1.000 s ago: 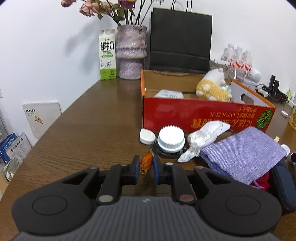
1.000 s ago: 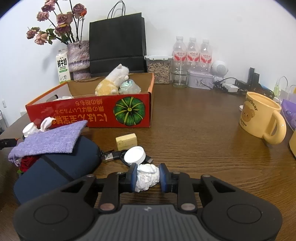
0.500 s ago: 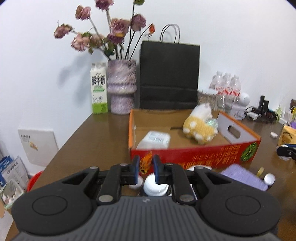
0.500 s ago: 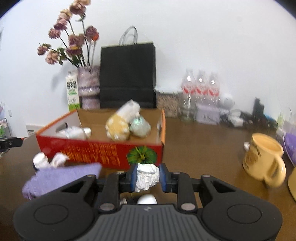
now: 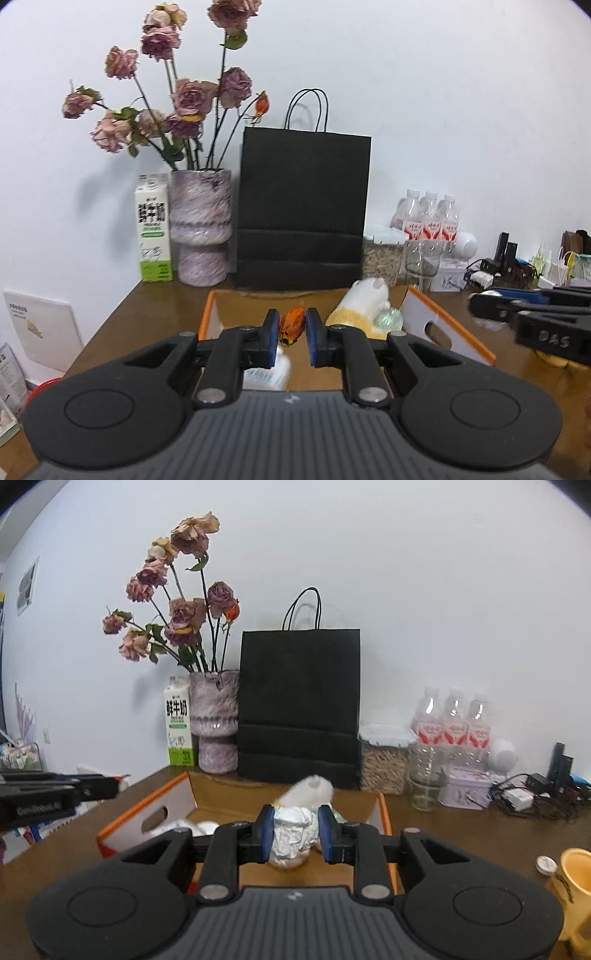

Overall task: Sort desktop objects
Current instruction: 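Carry orange item and white paper into the box and open both tools, then lift both open tools out of the box back toward the table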

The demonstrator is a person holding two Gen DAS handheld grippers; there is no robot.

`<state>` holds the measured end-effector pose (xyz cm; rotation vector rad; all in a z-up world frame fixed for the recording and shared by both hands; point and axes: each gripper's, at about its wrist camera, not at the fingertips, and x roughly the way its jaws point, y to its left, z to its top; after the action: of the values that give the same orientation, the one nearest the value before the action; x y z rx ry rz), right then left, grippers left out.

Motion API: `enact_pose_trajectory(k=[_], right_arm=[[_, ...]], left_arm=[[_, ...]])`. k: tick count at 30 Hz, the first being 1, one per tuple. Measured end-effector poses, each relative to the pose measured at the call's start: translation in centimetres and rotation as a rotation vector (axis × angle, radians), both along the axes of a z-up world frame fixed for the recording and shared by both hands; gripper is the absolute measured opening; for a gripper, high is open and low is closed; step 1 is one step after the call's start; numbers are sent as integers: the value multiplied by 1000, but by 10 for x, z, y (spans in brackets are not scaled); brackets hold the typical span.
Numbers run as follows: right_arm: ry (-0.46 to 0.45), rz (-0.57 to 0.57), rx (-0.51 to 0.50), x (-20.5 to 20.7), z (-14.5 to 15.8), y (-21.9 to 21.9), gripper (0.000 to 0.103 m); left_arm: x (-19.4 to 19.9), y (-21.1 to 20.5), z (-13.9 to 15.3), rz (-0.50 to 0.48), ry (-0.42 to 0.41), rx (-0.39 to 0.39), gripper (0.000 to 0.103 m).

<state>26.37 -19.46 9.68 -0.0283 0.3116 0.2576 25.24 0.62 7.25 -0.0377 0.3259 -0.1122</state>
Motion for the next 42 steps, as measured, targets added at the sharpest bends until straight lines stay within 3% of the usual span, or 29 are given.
enact_pose_trajectory(k=[7,15,31,33,34,35,37,39,41,42], right_arm=[[27,-13,37,38,-10,3,24],[114,-36,0,63,-48,0,24],[127,-59,-20,68,-63,0,25],[128,-61,-19,68,-63,0,27],[128,-60,-19,67,-63,0,30],[129,-57,-19,67,-63,-1,39],[125,-57,-18,65,-62,-1,48],[121,-59,-18,64,-61,-2,60],[113,-62,-16,63,-60,-2,89],[109,-61,-17,63,-60,-1,95]], left_arm=[[36,-21,-10,-19,21,3,16],[70,-30,-49,-15,131,65,16],[77,-36,-67,17,166,139,18],[76,-37,-66,34,154,154,26],[75,-36,-65,40,150,156,40],[74,-36,-64,50,141,159,52],[71,-36,-61,64,121,168,60],[69,-36,-58,73,106,170,76],[67,-37,-56,74,88,175,95],[66,-38,-56,86,76,178,97]])
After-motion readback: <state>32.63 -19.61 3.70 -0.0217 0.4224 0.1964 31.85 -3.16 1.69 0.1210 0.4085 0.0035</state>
